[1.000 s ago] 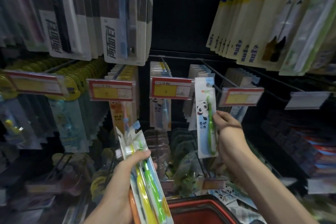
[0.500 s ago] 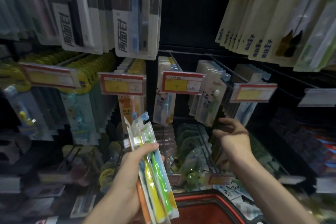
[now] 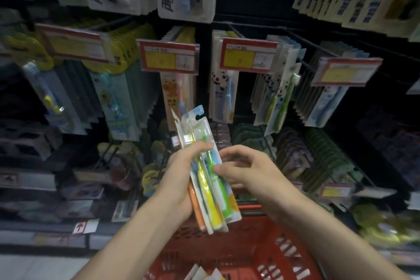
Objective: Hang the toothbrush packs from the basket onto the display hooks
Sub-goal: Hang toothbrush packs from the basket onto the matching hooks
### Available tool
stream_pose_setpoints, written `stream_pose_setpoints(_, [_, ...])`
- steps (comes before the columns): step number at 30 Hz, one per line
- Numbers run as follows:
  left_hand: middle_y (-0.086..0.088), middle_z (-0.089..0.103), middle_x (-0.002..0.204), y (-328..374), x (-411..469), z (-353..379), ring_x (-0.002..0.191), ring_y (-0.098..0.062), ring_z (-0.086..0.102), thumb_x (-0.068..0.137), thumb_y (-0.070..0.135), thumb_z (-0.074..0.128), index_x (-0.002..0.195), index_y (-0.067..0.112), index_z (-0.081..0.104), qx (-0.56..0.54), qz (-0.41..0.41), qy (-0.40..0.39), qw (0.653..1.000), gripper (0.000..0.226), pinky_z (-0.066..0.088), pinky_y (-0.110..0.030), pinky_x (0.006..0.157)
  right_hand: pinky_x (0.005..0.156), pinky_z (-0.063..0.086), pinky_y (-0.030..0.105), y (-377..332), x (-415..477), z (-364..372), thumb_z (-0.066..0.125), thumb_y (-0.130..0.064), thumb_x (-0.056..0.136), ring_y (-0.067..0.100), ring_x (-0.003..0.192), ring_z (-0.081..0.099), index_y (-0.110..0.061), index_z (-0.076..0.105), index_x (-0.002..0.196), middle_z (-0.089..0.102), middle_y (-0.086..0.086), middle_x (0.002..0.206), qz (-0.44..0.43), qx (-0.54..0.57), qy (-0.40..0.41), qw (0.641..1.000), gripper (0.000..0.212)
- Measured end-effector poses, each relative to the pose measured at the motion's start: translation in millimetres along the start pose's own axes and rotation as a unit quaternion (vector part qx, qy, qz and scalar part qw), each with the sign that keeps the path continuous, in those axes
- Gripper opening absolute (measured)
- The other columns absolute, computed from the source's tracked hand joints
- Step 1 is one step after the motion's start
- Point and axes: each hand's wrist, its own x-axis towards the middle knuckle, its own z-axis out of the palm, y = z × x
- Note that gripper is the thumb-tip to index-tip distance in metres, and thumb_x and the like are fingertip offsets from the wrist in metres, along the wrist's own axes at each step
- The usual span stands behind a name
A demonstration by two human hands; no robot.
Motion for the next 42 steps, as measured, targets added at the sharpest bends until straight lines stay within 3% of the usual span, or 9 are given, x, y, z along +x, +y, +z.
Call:
stream_pose_setpoints(3, [-0.032,0.066,0.095,-3,3,-1,0.077,-0.042,0.069,0.087,0.016,0.066,0.12,-0.001,0.068,-0.009,-0.007,-0.016,1.0,0.037,0.063,-0.052,0.067,0.086,0.062,0.049,1,0,-4,0.078,-0.016,0.089,0.025,0.093,0.075,-0.024,0.078,0.1,0.077,0.007,0.096,-0.048,-0.092,0.046,0.994,0.014])
stream_pose_setpoints(7, [-0.039,0.067,0.12,-7,4,4,0.096,-0.049,0.071,0.087,0.012,0.059,0.121,0.006,0.072,-0.003,-0.006,-0.035,0.999,0.036,0.061,-0.058,0.083,0.08,0.059,0.035,5,-4,-5,0.071,-0.022,0.09,0.006,0.086,0.069,-0.031,0.072,0.101,0.075,-0.005,0.092,-0.091,-0.195,0.088,0.973,0.014])
stream_pose_setpoints(11, [-0.022,0.072,0.084,-12,3,7,0.066,-0.034,0.07,0.089,0.008,0.057,0.102,0.011,0.077,0.005,0.0,-0.057,0.998,0.024,0.064,-0.041,0.061,0.071,0.055,0.026,8,-6,-3,0.072,-0.035,0.092,0.002,0.083,0.066,-0.033,0.069,0.099,0.072,-0.012,0.09,-0.108,-0.206,0.112,0.966,0.009])
stream_pose_setpoints(15, [-0.019,0.074,0.076,-13,5,8,0.056,-0.029,0.071,0.091,0.007,0.056,0.083,0.009,0.077,-0.004,-0.001,-0.057,0.998,0.023,0.06,-0.034,0.049,0.081,0.059,0.04,9,-1,-5,0.072,-0.032,0.096,0.005,0.087,0.068,-0.03,0.067,0.103,0.073,-0.01,0.095,-0.107,-0.176,0.108,0.973,0.009])
stream_pose_setpoints(19, [-0.015,0.08,0.105,-10,14,5,0.088,-0.024,0.08,0.093,0.002,0.053,0.115,0.002,0.072,-0.049,0.033,-0.049,0.997,0.029,0.067,-0.034,0.073,0.086,0.059,0.038,3,1,-16,0.064,-0.027,0.102,0.001,0.093,0.067,-0.031,0.063,0.113,0.07,-0.014,0.107,-0.104,-0.136,0.118,0.978,0.011])
stream_pose_setpoints(27, [-0.003,0.059,0.074,-10,18,0,0.061,-0.017,0.059,0.087,0.015,0.07,0.131,0.004,0.065,-0.056,0.018,-0.05,0.997,0.045,0.056,-0.029,0.058,0.055,0.05,0.012,-18,15,-60,0.061,-0.022,0.104,-0.003,0.075,0.069,-0.03,0.064,0.115,0.074,-0.009,0.096,-0.131,-0.012,0.234,0.963,0.014])
stream_pose_setpoints(32, [0.0,0.04,0.068,-15,20,2,0.053,-0.012,0.037,0.078,0.011,0.071,0.133,0.003,0.058,-0.029,-0.001,-0.082,0.996,0.057,0.029,-0.028,0.055,0.064,0.055,0.02,-26,23,-81,0.059,-0.017,0.103,-0.001,0.074,0.07,-0.024,0.068,0.114,0.078,-0.014,0.087,-0.124,0.059,0.284,0.949,0.016])
stream_pose_setpoints(36, [0.001,0.046,0.065,-21,24,1,0.052,-0.012,0.041,0.098,0.011,0.056,0.136,0.005,0.061,-0.002,0.003,-0.082,0.997,0.039,0.033,-0.029,0.056,0.077,0.057,0.035,-25,28,-86,0.061,-0.021,0.104,0.016,0.089,0.073,-0.024,0.068,0.118,0.077,-0.004,0.099,-0.115,0.073,0.299,0.945,0.016])
stream_pose_setpoints(42, [0.007,0.057,0.061,-28,35,-6,0.052,-0.01,0.049,0.106,0.011,0.049,0.144,0.004,0.056,0.036,0.016,-0.074,0.996,0.04,0.036,-0.031,0.061,0.073,0.059,0.031,-22,41,-84,0.062,-0.023,0.104,0.014,0.088,0.073,-0.025,0.066,0.119,0.076,-0.006,0.095,-0.118,0.077,0.301,0.943,0.016])
